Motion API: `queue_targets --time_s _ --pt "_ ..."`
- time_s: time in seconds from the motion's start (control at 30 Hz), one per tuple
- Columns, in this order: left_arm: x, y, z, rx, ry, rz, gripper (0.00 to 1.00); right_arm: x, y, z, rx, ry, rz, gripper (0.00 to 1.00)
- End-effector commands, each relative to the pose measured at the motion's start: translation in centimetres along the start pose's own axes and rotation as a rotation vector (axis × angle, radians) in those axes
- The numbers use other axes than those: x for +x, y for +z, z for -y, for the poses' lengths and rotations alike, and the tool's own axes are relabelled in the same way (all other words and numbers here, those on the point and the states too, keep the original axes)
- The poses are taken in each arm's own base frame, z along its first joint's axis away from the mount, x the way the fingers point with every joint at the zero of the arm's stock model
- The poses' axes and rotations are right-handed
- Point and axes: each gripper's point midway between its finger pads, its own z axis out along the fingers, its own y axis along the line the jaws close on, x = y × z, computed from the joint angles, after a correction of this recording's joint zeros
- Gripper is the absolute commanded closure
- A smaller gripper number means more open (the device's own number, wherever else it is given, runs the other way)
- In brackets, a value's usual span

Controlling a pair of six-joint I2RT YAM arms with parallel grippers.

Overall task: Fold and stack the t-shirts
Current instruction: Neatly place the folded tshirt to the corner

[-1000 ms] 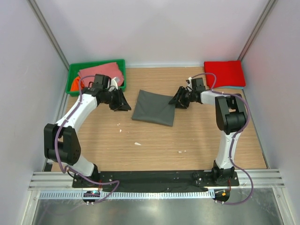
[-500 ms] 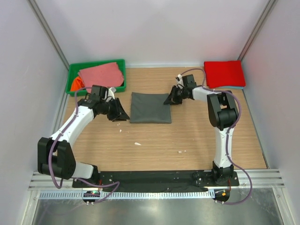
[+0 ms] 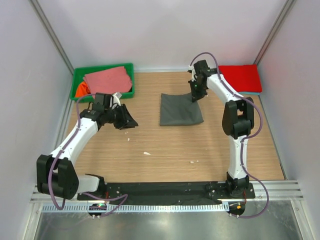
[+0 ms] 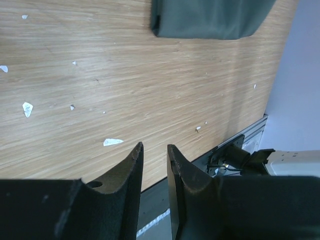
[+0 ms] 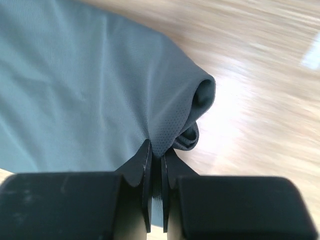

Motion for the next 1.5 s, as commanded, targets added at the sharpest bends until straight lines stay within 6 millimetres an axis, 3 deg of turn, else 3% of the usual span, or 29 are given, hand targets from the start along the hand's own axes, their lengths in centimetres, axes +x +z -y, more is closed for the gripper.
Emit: queue_targets --time_s 0.0,0.13,0.37,0.6,0.77,1.03,1.47 --pt "0.4 -0.4 -0.4 0.002 0.037 0.012 0.74 -0.5 -5.1 5.1 0.268 -0.145 -0.058 0.98" --pt "1.9 0.1 -1.9 -0.007 0.069 -0.016 0.73 -3.2 -7.4 8.0 0.405 -0.204 -0.003 0.99" --pt "2.6 1.6 -2.5 0.014 0.079 -0.080 0.75 -8.3 -11.7 13.8 0.614 -0.181 0.126 0.99" --pt "3.9 2.5 -2.7 0.017 0.079 -0.127 0.75 -12.8 -15.9 17.1 0.728 -0.191 0.279 0.98" --pt "4.0 2.8 -2.5 0.017 0.084 -0.150 0.75 -15.1 -18.0 18.0 0.794 -0.253 0.349 0.99" --pt "4.4 3.2 -3.0 0.006 0.075 -0.171 0.75 -17.2 -20.4 18.5 0.843 -0.281 0.431 0.99" --pt "5.0 3.3 -3.1 0.003 0.076 -0.195 0.75 -17.9 -23.7 18.6 0.888 -0.331 0.467 0.99"
